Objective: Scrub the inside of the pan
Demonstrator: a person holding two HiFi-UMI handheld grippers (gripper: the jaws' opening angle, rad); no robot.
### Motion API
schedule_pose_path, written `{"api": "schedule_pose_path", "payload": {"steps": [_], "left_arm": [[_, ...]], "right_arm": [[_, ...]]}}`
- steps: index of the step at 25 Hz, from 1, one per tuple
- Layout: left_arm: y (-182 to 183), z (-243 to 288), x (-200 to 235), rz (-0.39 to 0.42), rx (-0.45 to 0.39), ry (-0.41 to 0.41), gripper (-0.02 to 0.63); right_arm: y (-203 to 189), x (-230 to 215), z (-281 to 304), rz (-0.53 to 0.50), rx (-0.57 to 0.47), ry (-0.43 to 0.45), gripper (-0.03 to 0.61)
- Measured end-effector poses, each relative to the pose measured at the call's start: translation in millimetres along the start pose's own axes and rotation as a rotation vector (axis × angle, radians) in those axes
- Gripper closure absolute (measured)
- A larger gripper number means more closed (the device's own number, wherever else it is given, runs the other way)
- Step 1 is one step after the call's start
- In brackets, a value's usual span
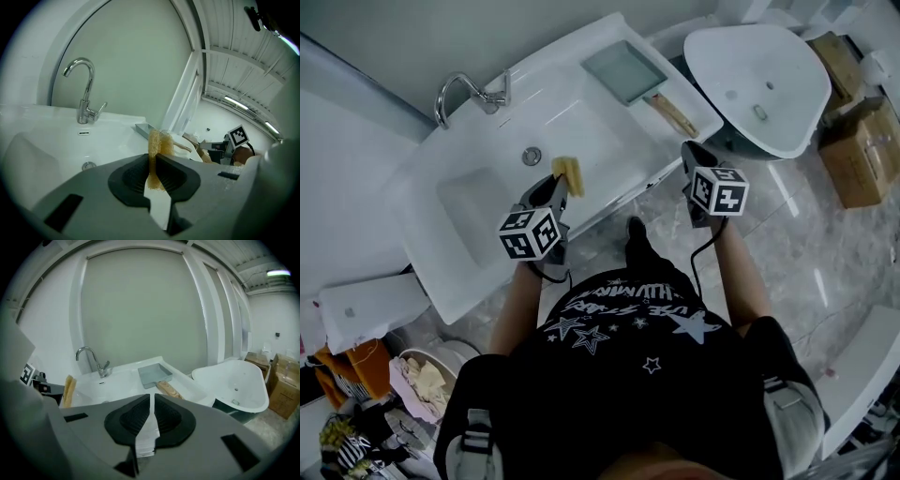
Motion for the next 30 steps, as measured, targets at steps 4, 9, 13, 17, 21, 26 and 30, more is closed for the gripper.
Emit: {"api": "schedule_pose_path", "payload": {"steps": [4,9,13,17,21,26,30], "left_arm": [[10.9,29.2,-10.9,0.006,0.008,0.008,0.563],[22.4,51.6,-15.3,0.001,0.007,0.034,0.563],[29.0,66.7,-16.3,-0.004,-0.001,0.055,0.563],[35.1,81.2,-19.6,0.004,-0.002,0.064,0.563],[41.4,97.2,-23.9,0.016,0.001,0.07,0.563],[49.1,117.2,-23.6,0.021,0.006,0.086,0.563],[57.6,136.9,-20.4,0.04,0.024,0.089,0.563]], "right_arm": [[15.0,-21.9,25.6,-0.057,0.036,0.024,0.541],[22.9,-37.7,58.1,-0.121,0.111,0.054,0.437],[19.3,-47.8,82.3,-0.183,0.183,0.079,0.388],[13.1,-51.4,101.6,-0.288,0.241,0.09,0.38],[8.3,-54.2,117.5,-0.322,0.281,0.115,0.38],[6.7,-53.0,131.6,-0.367,0.31,0.134,0.392],[4.9,-49.7,136.9,-0.381,0.329,0.194,0.448]]}}
Point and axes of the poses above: the fingertips, and each gripper's own axes: z forward along the fingers, x to its left, y out of its top, the point moved 7 cm from there along -z, backward along the fingers, and after that the axes turned 8 degrees about -y, right-handed, at the moved point
